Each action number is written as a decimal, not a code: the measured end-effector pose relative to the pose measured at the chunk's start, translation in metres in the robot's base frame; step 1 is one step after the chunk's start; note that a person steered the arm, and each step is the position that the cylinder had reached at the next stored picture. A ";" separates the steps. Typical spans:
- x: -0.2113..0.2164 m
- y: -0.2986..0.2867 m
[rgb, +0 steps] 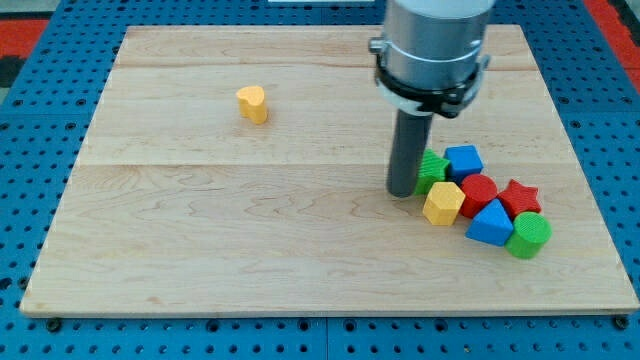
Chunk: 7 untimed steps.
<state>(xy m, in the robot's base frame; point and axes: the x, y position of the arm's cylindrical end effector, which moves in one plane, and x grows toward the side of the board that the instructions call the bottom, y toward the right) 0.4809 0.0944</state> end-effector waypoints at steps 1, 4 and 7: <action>0.000 0.022; -0.001 0.047; -0.094 0.051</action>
<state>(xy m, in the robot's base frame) 0.3868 0.1450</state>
